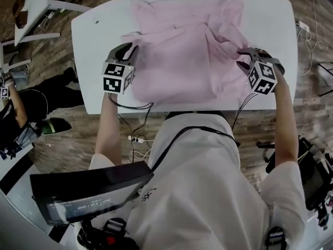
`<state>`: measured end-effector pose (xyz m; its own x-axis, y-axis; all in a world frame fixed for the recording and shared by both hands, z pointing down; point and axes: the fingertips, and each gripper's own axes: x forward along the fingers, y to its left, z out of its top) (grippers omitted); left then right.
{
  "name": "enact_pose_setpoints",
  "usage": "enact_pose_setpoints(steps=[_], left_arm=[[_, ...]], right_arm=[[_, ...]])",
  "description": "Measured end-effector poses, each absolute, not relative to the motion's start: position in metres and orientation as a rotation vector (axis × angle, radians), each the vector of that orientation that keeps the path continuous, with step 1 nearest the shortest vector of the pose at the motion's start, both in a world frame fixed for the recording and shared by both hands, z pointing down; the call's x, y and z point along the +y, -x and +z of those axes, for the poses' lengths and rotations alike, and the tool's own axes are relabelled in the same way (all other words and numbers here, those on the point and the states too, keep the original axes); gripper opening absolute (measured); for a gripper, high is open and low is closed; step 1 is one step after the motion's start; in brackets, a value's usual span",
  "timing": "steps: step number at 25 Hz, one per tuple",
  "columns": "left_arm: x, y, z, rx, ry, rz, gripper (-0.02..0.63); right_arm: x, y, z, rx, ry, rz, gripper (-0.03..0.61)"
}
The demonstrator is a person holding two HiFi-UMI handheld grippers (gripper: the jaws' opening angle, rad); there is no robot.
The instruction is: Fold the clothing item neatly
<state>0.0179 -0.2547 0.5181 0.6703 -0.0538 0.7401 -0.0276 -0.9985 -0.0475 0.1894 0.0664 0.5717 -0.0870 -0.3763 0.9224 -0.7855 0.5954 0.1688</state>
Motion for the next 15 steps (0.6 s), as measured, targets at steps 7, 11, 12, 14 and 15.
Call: enact_pose_setpoints(steps=[7,11,12,14,15], left_arm=[[-0.167,-0.036,0.524,-0.144,2.87,-1.275,0.003],[-0.124,-0.049,0.53,-0.248,2.895,-1.279,0.003],[-0.114,-0.052,0.532,-0.267,2.89,-1.282,0.003],[-0.098,-0.058,0.536,-0.289,2.878,-1.287,0.003],[-0.092,-0.062,0.537,-0.294,2.878,-1.285,0.003]], right_arm=[[0.068,-0.175,0.58,-1.768,-0.814,0.43,0.129],[0.066,-0.175,0.583,-1.777,-0.796,0.406,0.065],[0.067,-0.176,0.584,-1.778,-0.788,0.402,0.047],[0.068,-0.178,0.585,-1.777,-0.77,0.395,0.018],[0.069,-0.18,0.584,-1.776,-0.768,0.394,0.015]])
